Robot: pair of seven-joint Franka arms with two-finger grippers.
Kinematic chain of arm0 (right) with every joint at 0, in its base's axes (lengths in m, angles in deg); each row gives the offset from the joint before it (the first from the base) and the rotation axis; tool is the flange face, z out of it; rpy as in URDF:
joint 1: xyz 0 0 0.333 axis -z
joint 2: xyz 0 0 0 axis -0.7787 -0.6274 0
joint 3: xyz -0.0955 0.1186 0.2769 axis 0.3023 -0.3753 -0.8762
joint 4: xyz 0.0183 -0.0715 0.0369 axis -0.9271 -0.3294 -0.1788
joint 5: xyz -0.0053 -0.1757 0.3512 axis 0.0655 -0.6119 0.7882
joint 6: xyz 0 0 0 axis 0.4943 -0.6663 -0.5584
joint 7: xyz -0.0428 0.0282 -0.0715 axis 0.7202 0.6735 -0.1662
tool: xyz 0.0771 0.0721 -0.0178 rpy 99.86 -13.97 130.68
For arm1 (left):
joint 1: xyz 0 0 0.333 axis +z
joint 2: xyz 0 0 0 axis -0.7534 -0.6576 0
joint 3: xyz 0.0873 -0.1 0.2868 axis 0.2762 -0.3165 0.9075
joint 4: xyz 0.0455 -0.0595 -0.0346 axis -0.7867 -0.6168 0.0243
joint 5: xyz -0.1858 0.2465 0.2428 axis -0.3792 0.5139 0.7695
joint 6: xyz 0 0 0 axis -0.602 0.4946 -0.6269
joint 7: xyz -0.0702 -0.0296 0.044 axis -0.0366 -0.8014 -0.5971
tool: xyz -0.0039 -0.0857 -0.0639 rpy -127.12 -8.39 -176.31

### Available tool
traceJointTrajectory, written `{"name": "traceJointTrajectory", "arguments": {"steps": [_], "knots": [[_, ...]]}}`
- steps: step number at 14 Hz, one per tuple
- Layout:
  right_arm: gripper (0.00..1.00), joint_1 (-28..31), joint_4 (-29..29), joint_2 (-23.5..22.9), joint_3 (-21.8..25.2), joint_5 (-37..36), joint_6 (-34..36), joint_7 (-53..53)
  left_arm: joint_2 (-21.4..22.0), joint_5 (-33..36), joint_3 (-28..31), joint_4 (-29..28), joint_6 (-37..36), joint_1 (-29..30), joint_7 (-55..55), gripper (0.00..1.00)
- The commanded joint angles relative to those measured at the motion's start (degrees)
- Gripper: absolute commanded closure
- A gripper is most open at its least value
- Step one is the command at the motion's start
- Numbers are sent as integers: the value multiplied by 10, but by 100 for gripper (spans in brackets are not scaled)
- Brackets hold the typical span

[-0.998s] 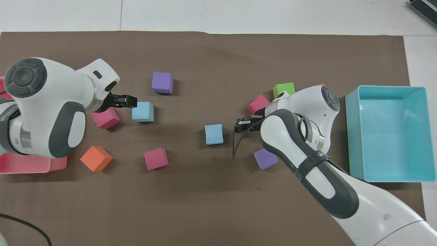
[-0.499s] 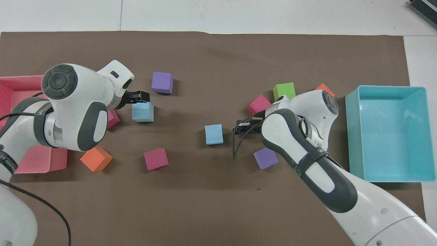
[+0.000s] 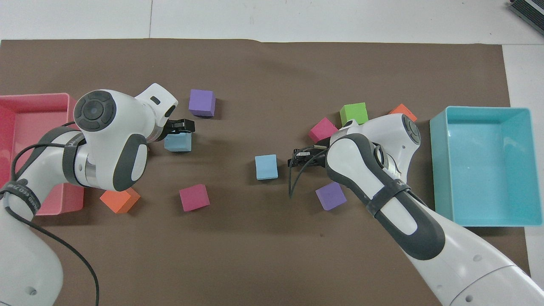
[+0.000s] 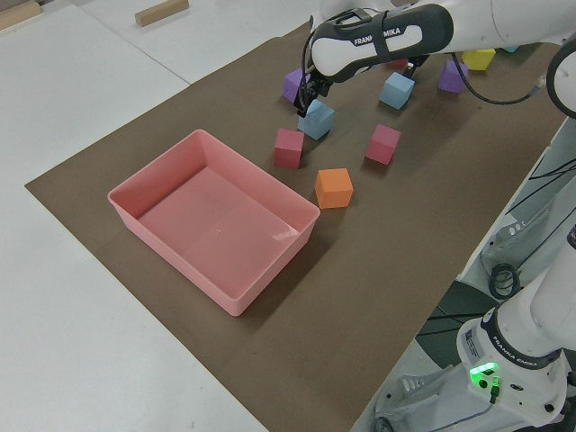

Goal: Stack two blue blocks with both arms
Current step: 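Lower the left gripper onto the other light blue cube and grasp it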

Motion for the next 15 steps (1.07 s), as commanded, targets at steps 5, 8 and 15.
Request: {"name": "traceJointTrajectory", "arguments": {"steps": [5,8,15], "knots": [[100,11,-6,-3,-9,26,-8,-39,-3,10,9,-46,55,-15,-16,0],[100,16,-7,-11,-8,73,-7,-70,-7,10,9,-46,55,-15,-15,0],[100,15,-8,-11,-9,74,-10,-71,-8,10,9,-42,56,-15,-15,2]]}}
